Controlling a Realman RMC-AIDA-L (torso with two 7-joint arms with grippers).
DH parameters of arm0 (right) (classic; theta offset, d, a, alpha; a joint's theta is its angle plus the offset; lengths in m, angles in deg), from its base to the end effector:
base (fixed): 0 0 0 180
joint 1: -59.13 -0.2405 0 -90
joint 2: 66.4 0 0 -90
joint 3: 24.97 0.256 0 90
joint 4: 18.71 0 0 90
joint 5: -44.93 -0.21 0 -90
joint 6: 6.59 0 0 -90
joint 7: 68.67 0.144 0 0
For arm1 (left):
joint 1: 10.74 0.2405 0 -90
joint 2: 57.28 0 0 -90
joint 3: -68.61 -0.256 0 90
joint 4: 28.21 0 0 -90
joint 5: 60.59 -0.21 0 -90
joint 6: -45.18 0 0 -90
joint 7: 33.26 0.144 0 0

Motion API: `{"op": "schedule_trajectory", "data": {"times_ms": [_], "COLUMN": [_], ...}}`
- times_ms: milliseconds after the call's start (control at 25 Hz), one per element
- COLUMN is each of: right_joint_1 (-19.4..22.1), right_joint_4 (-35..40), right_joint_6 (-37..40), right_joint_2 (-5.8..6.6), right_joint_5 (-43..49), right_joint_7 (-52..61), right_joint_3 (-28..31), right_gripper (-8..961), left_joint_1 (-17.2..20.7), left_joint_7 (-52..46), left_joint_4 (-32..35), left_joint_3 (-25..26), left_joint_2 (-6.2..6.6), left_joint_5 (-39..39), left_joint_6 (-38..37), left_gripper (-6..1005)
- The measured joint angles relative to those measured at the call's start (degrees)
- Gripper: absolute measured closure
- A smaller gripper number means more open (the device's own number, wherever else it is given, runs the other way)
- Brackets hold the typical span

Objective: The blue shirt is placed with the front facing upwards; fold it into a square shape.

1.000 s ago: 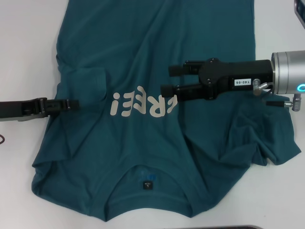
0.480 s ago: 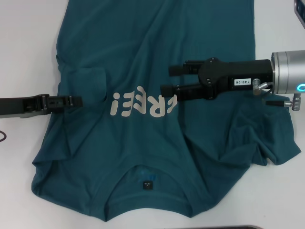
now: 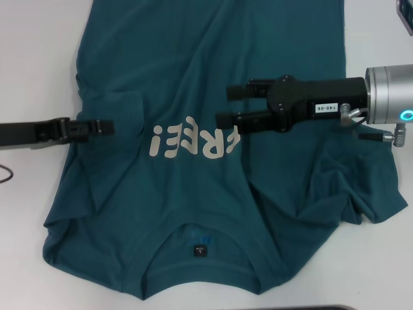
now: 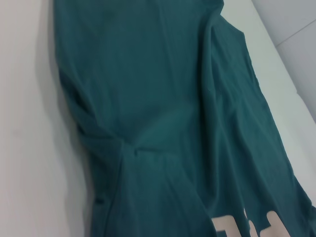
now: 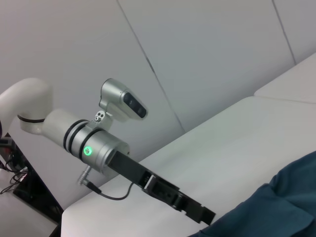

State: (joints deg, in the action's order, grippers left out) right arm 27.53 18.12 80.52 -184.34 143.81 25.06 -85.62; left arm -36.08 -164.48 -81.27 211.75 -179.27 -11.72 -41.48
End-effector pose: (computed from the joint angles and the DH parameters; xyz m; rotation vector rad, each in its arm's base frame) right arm 0.2182 0.3311 -0.0279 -2.8690 0.8490 0.8107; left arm -0.3015 0.3168 0.0201 -2.2545 -1.7277 -0.4583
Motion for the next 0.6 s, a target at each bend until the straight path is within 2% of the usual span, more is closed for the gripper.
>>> {"op": "schedule_trajectory", "data": {"times_ms": [200,600], "right_joint_1": [-0.46,-0.24], "right_joint_4": [0.0,-0.13], "right_joint_6": [-0.36,-0.38], "right_joint_2": [0.0,-0.01], "right_joint_5": [0.0,0.0], "right_joint_7": [0.12,-0.08], "right_joint_3": [0.0,0.0], "right_gripper": [71,69], "left_joint_1": [-1.41,-1.16], "left_joint_7": [-0.04,-0.69], "left_joint_4": [0.59,0.83], "left_joint_3": [-3.2,-4.28], "left_joint_2": [-1.13,-0.71], "left_joint_5": [-0.83,-3.2], "left_joint_6": [4.3,5.8], "left_gripper": [152,152]}}
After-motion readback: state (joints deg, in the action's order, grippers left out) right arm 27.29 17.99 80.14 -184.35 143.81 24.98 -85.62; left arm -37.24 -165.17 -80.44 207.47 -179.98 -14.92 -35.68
